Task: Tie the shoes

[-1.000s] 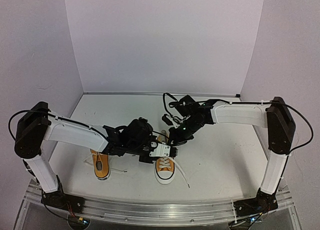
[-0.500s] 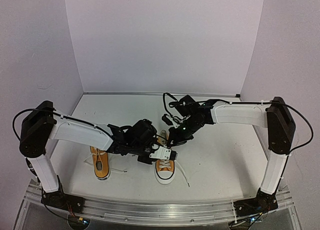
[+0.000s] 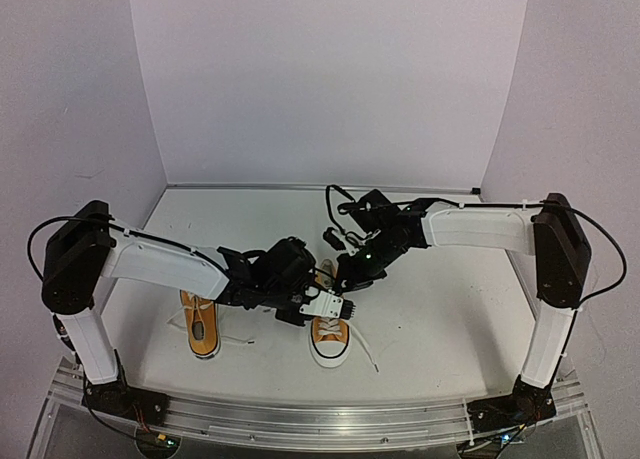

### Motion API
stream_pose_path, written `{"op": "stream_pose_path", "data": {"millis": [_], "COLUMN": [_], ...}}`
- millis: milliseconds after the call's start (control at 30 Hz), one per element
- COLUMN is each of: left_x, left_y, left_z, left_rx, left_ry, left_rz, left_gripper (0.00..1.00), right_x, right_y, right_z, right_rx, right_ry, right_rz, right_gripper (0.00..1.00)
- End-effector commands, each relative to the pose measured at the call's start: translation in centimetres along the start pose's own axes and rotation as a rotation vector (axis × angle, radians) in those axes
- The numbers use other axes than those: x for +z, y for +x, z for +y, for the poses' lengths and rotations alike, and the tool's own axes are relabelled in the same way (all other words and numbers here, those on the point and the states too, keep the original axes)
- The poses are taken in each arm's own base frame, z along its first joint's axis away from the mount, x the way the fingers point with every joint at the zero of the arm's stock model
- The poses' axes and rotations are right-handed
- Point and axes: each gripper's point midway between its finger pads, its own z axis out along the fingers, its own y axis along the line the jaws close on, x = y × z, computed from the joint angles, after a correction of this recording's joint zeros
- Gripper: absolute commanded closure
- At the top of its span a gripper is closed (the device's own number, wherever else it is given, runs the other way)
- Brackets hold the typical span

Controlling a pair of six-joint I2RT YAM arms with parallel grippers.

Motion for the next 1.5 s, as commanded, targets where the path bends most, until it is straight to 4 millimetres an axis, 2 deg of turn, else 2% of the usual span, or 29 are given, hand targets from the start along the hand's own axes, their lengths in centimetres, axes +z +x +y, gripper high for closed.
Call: {"op": "stream_pose_path", "data": {"millis": [0,200,533,833,1000,1167,1467], "left_x": [-0.2,-0.2,-0.6,-1.1,-1.7,-1.6,-0.5], "left_y": [-0.7,-0.4,-1.7,-3.4,-3.9,-3.5,-1.7], "left_z": [1.6,1.4,2.3,3.0,4.7,5.8,5.8], "left_rx": [0.023,0.024,-0.001,-0.061,-0.102,-0.157,-0.272], "left_ry": [-0.033,-0.029,-0.045,-0.06,-0.143,-0.215,-0.262], "left_rz": [0.002,0.013,-0.041,-0.123,-0.153,-0.159,-0.139], "left_gripper": [0.79,0.76,1.0,1.0,1.0,1.0,1.0], "right_x": [-0.7,-0.6,-0.7,-0.7,-0.7,-0.9,-1.5], "right_y": [-0.7,-0.8,-0.7,-0.6,-0.6,-0.6,-0.7], "right_z": [0.5,0.6,0.6,0.6,0.6,0.6,0.1], "right_rx": [-0.008,-0.008,-0.006,0.003,0.005,0.008,0.035], "right_ry": [-0.018,-0.023,-0.024,-0.026,-0.028,-0.029,-0.033], "right_rz": [-0.028,-0.026,-0.03,-0.036,-0.037,-0.047,-0.071], "right_gripper": [1.0,1.0,1.0,1.0,1.0,1.0,1.0]}}
